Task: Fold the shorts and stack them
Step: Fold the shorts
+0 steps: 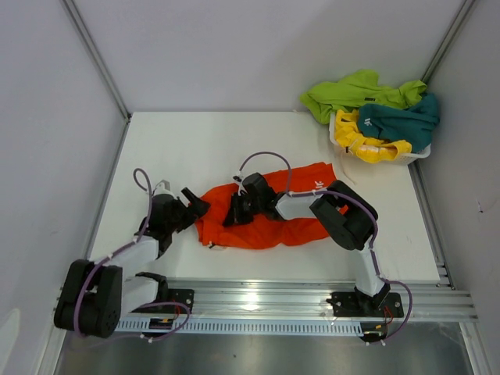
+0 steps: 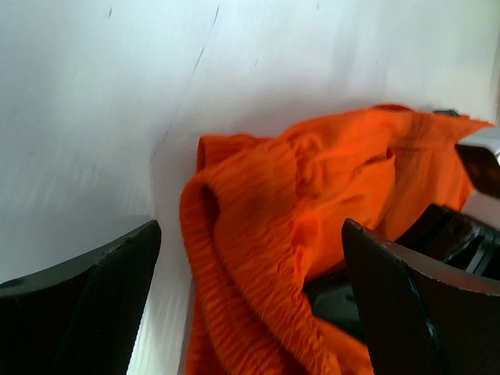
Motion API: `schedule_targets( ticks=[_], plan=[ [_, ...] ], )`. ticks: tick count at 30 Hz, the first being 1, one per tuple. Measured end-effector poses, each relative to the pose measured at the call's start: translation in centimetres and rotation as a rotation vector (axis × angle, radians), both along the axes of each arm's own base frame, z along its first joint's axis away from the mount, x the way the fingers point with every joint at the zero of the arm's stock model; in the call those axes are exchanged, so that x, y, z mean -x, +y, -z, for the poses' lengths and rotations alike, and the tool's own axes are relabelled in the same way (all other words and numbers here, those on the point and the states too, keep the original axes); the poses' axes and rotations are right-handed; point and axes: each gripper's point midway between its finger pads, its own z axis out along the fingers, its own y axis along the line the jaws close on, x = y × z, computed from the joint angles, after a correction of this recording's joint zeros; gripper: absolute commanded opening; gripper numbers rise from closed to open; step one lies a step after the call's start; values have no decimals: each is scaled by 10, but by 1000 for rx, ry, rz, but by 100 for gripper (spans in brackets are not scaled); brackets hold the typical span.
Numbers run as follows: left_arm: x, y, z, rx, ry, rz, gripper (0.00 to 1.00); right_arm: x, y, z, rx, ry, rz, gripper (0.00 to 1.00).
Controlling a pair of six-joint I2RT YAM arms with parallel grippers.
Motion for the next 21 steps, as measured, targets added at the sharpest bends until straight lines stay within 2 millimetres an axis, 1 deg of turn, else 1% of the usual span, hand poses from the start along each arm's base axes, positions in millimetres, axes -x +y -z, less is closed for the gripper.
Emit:
schedule_targets(
  ticks=[9, 16, 21],
  plan=[
    [57, 7, -6, -7, 148, -1, 99, -11, -2, -6, 7, -7, 11, 8],
    [94, -9, -2, 112, 275, 36, 99, -15, -6, -4, 14, 0, 22, 8],
    [117, -22, 0, 220, 287, 52, 99, -17, -7, -4, 15, 1, 26, 8]
  ],
)
